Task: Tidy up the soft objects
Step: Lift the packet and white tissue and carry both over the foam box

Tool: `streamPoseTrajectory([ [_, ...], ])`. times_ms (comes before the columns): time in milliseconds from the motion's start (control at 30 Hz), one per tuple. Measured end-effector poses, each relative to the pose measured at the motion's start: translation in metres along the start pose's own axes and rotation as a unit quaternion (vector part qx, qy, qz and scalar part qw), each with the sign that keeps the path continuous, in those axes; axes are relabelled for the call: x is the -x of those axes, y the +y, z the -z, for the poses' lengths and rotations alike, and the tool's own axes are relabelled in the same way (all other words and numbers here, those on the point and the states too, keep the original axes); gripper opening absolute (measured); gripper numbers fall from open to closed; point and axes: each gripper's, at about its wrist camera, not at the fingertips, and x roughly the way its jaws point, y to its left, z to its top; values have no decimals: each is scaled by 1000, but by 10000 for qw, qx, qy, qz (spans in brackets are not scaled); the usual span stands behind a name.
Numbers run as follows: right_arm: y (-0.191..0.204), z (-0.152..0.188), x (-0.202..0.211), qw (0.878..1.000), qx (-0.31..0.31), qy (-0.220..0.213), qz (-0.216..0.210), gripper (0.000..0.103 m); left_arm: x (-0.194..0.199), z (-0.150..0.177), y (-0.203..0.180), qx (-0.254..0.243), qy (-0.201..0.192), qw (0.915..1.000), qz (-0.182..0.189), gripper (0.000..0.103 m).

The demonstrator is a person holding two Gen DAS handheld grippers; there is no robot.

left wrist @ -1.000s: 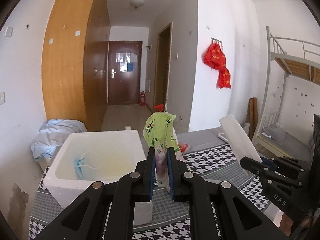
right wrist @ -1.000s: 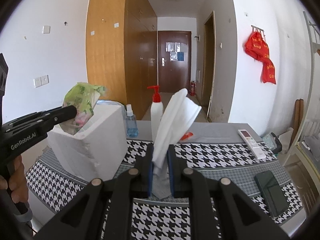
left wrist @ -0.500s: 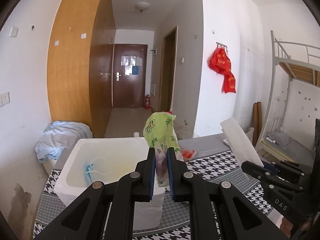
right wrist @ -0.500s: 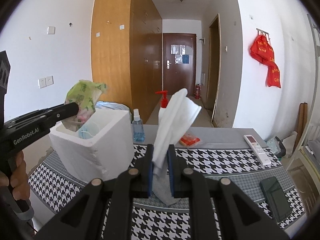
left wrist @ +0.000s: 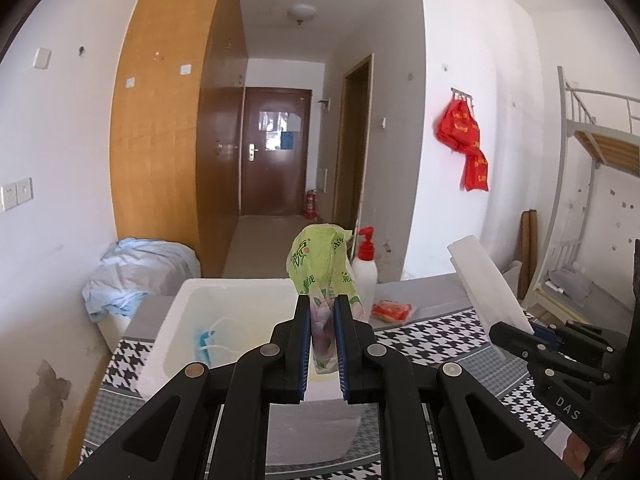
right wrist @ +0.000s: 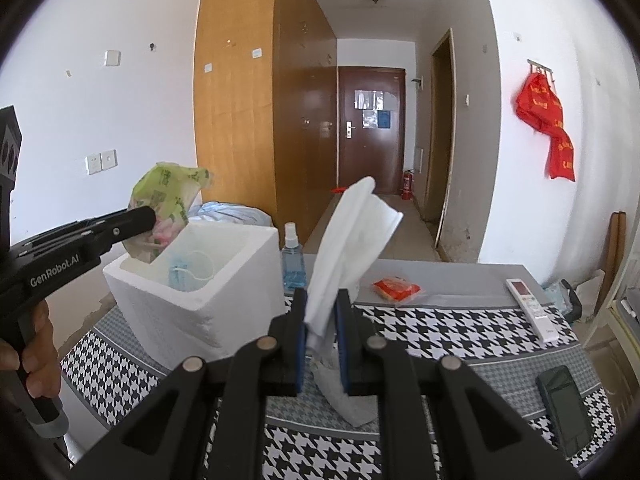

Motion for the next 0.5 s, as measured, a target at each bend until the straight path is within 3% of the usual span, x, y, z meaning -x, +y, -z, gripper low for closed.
streamPoseTrajectory([
  [500, 30, -12, -15, 9992, 183, 27, -360, 16, -4, -1, 26, 138, 85, 9994, -297, 12],
])
